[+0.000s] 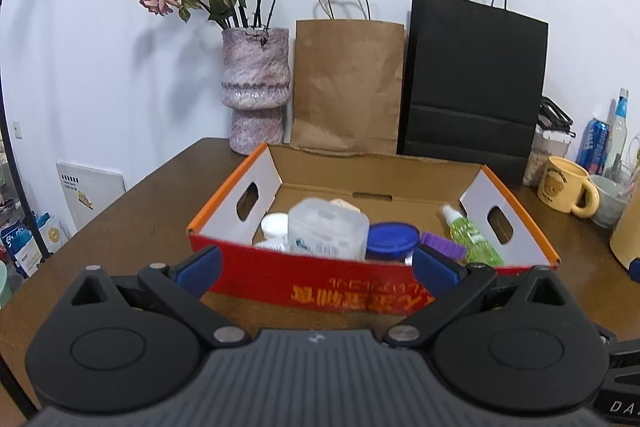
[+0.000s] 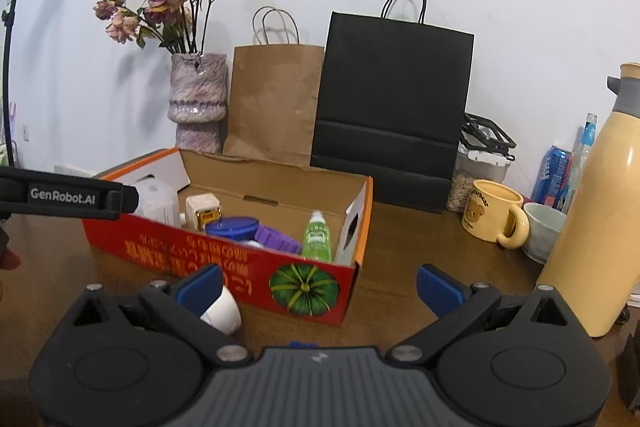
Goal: Organize rigid objects
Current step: 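Move both grippers back from the box toward the blue lid and tape roll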
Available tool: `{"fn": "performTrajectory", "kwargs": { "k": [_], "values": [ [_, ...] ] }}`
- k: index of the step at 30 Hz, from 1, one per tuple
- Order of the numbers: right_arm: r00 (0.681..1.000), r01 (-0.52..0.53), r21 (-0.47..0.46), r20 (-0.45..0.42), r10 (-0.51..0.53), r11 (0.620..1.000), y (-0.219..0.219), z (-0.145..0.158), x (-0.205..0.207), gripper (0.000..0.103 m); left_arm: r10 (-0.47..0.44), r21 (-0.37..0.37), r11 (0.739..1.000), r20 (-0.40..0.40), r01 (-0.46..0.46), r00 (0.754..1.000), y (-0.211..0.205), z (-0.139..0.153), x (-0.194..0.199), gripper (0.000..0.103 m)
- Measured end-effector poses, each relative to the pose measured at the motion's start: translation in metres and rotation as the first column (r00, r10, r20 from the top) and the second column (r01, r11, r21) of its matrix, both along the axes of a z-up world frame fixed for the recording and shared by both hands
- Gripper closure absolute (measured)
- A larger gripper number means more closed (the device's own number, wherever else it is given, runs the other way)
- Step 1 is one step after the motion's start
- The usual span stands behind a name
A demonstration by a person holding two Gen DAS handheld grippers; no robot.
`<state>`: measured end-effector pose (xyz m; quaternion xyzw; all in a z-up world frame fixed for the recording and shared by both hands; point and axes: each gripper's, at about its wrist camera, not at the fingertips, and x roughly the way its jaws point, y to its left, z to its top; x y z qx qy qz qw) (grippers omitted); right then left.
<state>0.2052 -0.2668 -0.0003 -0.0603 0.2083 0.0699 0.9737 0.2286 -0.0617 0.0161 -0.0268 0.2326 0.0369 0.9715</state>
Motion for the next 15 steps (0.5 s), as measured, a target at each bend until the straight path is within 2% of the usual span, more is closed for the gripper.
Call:
{"fn": "performTrajectory", "kwargs": {
  "k": [15],
  "values": [
    [0.995, -0.023, -0.038, -0.094, 0.019, 0.999, -0.008, -0.026, -0.016, 0.0, -0.04, 0.031, 0.999, -0.086, 0.043, 0.995, -0.015, -0.026, -0.019, 0.0]
  ]
}}
